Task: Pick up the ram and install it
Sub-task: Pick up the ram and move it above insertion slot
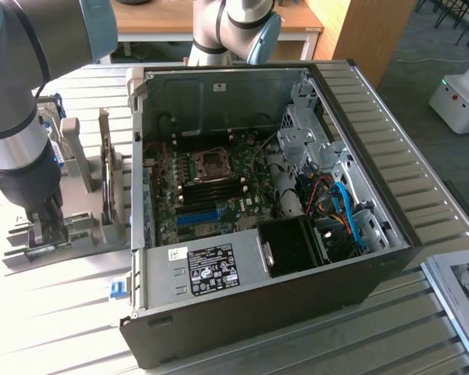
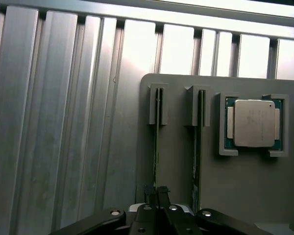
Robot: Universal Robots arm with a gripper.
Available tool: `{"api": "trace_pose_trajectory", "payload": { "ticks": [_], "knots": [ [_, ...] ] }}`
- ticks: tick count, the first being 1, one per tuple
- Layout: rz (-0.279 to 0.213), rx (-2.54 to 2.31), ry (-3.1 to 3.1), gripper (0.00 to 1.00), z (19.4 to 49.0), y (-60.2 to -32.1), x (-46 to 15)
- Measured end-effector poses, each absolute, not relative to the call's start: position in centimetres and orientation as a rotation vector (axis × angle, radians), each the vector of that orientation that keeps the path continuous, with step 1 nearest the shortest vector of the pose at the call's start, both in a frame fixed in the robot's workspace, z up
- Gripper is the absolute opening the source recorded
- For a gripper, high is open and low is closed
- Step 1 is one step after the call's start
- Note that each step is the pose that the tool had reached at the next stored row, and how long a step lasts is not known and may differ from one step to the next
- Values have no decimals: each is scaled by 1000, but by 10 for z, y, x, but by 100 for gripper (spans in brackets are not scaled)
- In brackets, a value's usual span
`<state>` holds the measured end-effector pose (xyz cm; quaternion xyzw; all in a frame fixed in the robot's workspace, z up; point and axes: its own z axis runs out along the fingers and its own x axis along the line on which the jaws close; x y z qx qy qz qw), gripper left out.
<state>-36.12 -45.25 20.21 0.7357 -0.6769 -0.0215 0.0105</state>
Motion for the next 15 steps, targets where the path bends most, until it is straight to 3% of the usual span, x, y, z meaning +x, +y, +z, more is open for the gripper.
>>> {"api": "trace_pose_trajectory", "payload": {
  "ticks": [15],
  "knots": [
    [-67, 2278, -2132, 12, 205, -452, -361]
  ]
}}
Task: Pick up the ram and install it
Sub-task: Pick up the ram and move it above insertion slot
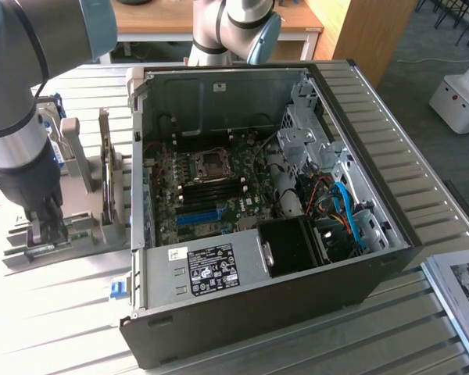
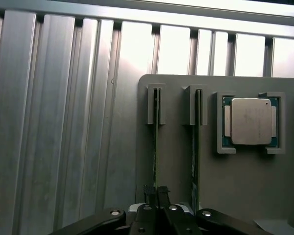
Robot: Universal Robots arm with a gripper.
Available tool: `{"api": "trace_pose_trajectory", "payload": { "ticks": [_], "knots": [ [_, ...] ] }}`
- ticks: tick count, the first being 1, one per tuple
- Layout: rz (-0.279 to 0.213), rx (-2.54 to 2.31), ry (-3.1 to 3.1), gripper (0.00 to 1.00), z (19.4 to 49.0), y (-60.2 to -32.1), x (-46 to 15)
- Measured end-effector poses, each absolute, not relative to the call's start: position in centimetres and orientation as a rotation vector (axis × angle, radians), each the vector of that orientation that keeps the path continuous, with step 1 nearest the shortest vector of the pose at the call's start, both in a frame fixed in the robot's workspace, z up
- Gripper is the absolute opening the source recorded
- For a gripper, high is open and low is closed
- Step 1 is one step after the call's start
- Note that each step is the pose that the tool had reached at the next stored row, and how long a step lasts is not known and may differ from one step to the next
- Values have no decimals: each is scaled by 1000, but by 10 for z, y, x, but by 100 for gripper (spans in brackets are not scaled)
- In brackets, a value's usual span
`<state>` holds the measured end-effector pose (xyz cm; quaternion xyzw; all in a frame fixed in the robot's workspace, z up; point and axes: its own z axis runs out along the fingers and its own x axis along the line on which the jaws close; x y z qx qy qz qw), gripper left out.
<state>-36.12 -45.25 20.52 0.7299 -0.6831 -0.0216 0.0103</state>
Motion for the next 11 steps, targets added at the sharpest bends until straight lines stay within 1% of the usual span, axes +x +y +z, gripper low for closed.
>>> {"api": "trace_pose_trajectory", "payload": {
  "ticks": [11],
  "knots": [
    [-67, 2278, -2132, 12, 220, -452, -361]
  ]
}}
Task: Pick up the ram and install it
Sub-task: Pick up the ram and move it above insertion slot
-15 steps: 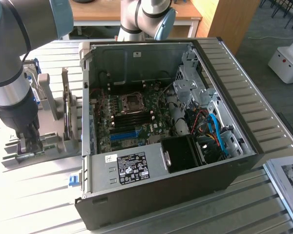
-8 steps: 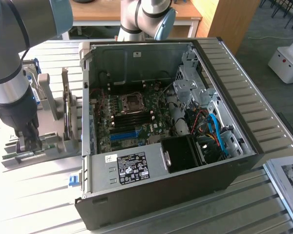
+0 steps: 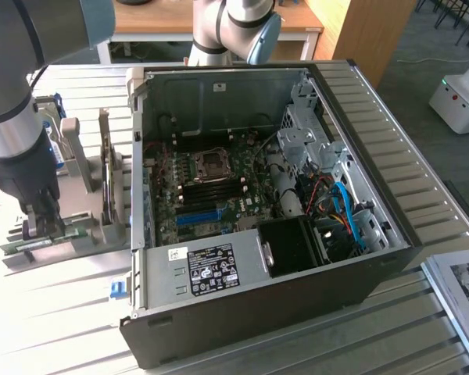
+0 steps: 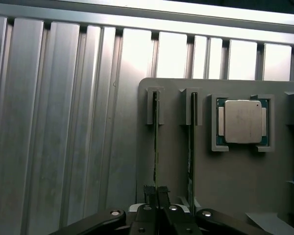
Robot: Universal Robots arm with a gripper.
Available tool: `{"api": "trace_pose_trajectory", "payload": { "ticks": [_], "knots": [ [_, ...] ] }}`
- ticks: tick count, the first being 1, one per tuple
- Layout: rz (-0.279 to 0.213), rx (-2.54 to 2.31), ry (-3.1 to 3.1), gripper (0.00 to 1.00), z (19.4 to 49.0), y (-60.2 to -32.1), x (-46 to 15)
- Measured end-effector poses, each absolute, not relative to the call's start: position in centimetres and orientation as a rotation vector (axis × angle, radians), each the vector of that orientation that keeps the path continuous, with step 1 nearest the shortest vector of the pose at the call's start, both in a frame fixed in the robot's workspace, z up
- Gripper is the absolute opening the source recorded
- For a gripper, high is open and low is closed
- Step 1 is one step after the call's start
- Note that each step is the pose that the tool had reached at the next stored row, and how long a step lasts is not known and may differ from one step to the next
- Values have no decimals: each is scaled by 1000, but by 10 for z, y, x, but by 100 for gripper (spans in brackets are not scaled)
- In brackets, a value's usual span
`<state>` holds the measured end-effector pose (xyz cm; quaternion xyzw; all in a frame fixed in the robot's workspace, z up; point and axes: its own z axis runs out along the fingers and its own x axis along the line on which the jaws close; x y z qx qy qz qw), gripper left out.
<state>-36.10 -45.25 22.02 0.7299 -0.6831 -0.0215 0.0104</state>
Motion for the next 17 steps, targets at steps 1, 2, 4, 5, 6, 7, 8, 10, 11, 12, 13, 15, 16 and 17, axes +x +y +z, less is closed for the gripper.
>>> {"api": "trace_pose_trajectory", "payload": {
  "ticks": [1, 2, 4, 5, 6, 7, 8, 10, 11, 12, 13, 15, 16, 17],
  "knots": [
    [-67, 2278, -2132, 12, 222, -452, -361],
    [-67, 2278, -2132, 12, 224, -452, -361],
    [-67, 2278, -2132, 12, 227, -452, -361],
    [-68, 2278, -2132, 12, 229, -453, -361],
    [-68, 2278, -2132, 12, 230, -453, -361],
    [-68, 2278, -2132, 12, 232, -453, -361],
    [-68, 2278, -2132, 12, 234, -452, -361],
    [-68, 2277, -2131, 12, 239, -453, -360],
    [-69, 2277, -2131, 12, 241, -453, -360],
    [-69, 2277, -2131, 12, 243, -453, -360],
    [-69, 2277, -2131, 12, 246, -452, -360],
    [-70, 2276, -2131, 12, 251, -452, -360],
    [-70, 2276, -2131, 12, 254, -452, -360],
    [-70, 2276, -2130, 12, 256, -452, -360]
  ]
}}
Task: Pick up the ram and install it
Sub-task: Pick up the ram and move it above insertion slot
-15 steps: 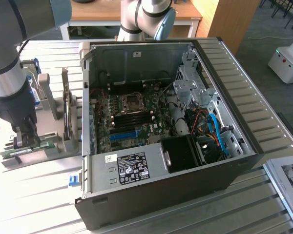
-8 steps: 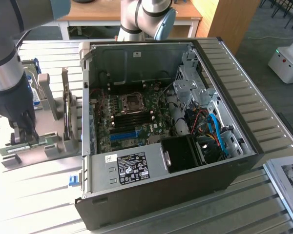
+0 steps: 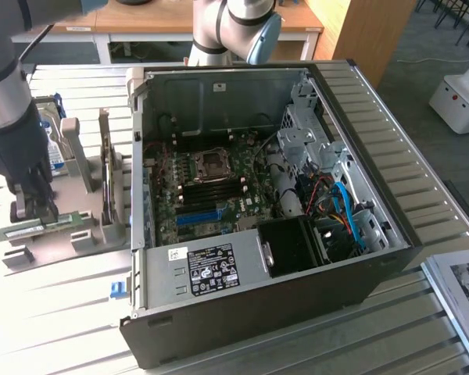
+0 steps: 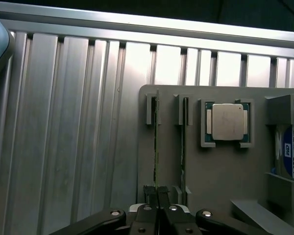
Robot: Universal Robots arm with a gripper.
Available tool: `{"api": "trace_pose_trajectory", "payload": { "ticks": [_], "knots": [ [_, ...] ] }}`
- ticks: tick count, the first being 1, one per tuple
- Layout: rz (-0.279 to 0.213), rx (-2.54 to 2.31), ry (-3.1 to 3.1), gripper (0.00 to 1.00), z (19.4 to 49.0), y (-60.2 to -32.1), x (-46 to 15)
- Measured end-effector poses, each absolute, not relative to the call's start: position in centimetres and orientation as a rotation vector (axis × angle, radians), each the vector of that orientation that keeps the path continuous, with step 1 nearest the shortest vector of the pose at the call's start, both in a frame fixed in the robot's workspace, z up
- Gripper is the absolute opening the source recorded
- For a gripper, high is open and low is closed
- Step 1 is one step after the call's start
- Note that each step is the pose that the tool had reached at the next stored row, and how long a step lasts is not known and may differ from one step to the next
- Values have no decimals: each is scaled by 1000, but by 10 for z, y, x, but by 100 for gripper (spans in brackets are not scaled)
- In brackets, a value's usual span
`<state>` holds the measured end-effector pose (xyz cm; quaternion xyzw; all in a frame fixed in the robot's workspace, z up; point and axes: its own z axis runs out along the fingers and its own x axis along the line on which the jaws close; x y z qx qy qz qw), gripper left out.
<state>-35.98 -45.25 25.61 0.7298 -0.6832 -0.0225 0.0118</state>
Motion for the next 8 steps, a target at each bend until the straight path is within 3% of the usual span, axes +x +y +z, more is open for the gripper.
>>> {"api": "trace_pose_trajectory", "payload": {
  "ticks": [8],
  "knots": [
    [-71, 2273, -2129, 12, 275, -452, -359]
  ]
}}
